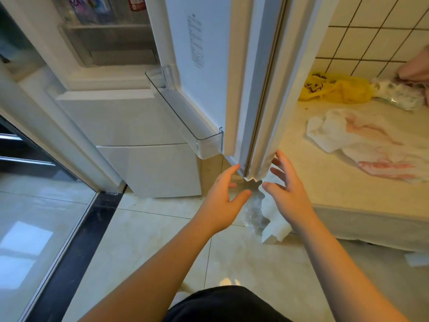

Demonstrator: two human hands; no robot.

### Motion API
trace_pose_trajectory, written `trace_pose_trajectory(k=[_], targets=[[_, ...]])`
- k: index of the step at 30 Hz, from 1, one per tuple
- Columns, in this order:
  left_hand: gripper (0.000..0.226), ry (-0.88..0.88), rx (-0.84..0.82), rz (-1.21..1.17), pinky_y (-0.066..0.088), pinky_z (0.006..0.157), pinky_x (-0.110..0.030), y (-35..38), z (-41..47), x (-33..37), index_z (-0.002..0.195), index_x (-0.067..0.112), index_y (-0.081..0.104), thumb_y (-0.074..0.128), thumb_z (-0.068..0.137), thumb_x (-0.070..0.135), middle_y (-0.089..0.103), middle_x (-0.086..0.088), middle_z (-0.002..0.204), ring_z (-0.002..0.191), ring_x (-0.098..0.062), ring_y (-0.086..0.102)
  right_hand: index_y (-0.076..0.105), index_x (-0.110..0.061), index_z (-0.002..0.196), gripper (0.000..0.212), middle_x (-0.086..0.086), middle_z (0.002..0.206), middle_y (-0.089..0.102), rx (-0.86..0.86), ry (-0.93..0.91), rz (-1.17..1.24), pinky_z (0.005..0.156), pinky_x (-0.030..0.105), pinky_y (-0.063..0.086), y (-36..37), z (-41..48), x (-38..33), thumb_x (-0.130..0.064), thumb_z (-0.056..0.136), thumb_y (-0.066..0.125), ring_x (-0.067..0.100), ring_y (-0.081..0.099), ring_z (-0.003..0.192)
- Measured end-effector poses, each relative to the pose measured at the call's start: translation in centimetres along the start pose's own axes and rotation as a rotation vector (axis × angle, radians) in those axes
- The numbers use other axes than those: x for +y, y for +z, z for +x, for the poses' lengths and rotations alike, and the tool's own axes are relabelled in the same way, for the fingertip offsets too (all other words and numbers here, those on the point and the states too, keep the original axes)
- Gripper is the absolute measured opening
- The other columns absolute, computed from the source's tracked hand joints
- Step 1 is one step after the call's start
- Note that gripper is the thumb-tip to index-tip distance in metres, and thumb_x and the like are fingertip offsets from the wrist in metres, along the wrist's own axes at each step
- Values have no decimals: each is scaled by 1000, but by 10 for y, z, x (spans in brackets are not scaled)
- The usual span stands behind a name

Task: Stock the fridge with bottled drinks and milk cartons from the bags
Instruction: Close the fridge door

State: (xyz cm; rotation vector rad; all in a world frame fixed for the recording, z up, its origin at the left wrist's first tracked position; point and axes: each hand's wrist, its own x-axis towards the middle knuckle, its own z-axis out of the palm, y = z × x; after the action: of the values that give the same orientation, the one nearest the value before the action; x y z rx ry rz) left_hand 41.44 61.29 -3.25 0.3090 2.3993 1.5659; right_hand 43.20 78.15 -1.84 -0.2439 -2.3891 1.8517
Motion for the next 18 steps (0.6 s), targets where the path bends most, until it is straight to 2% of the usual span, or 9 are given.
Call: trace_pose_trajectory(k=[2,3,6,8,10,14,18], targets=[[60,-9,36,-72,47,91,-18,-5,-4,-1,147,42,30,61,96,31,42,21,141,115,7,49,30,-37,145,72,-17,139,45,-14,-19,1,92,13,46,7,-6,0,0,90,59,-15,46,117],[58,-15,59,-99,46,86,-15,-7,-6,-2,146,42,32,60,97,31,44,22,139,116,4,50,31,-37,144,71,-17,138,46,-23,-32,-3,94,15,47,11,-10,0,-1,90,59,-15,46,118],[54,-29,146,-123,45,79,-11,-17,-15,-10,143,43,34,59,96,35,45,21,136,116,4,51,36,-36,144,67,-12,136,50,-63,-51,3,101,39,49,30,-20,1,-11,87,60,6,50,126],[47,-47,220,-134,46,76,-8,-28,-23,-17,136,47,37,58,96,34,47,22,131,114,6,52,37,-35,143,66,-12,134,52,-110,-69,9,101,45,48,44,-26,-1,-12,86,60,9,51,125],[41,-66,290,-146,45,72,-3,-40,-33,-24,129,48,37,58,97,31,48,27,122,108,11,52,37,-36,144,67,-14,135,52,-176,-92,0,101,44,48,58,-31,-5,-5,88,59,6,50,125],[36,-116,423,-143,43,68,0,-67,-52,-39,126,45,38,55,99,29,48,34,111,97,22,51,38,-38,144,68,-14,138,50,-318,-109,11,101,42,49,89,-38,-14,0,90,58,4,49,126],[35,-152,552,-144,45,69,0,-99,-68,-55,131,39,41,53,100,32,52,22,124,104,11,55,37,-46,142,71,-18,138,48,-456,-134,7,101,39,49,128,-42,-23,-1,91,57,2,49,125]])
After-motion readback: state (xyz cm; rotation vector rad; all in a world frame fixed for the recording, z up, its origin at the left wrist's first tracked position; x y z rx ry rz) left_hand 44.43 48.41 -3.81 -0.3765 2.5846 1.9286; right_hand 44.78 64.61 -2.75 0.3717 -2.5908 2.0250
